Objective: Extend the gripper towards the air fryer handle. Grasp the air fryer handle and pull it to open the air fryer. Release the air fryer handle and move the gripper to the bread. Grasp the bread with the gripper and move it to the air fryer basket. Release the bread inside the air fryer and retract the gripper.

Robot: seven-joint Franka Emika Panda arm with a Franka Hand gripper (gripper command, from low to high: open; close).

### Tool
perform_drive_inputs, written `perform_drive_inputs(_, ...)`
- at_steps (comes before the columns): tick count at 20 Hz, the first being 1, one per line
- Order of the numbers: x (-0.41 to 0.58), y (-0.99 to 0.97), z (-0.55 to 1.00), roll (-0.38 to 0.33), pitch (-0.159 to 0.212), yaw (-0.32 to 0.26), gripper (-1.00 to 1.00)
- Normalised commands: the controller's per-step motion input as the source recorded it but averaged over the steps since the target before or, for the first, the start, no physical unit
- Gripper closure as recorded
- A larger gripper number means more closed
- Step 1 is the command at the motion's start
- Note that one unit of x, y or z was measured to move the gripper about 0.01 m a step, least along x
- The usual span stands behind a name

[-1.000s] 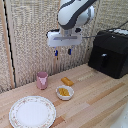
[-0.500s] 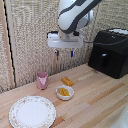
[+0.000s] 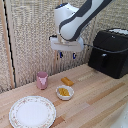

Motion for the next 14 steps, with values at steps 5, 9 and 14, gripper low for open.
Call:
perform_drive_inputs(5, 0.022, -0.09, -0.01, -0.375, -0.118, -0.131, -1.0)
perform_drive_inputs(9, 0.0, -0.08, 0.0, -0.375, -0.178, -0.089, -1.0)
perform_drive_inputs(14, 0.0, -0.09, 0.0, -0.375, -0.188, -0.063, -1.0)
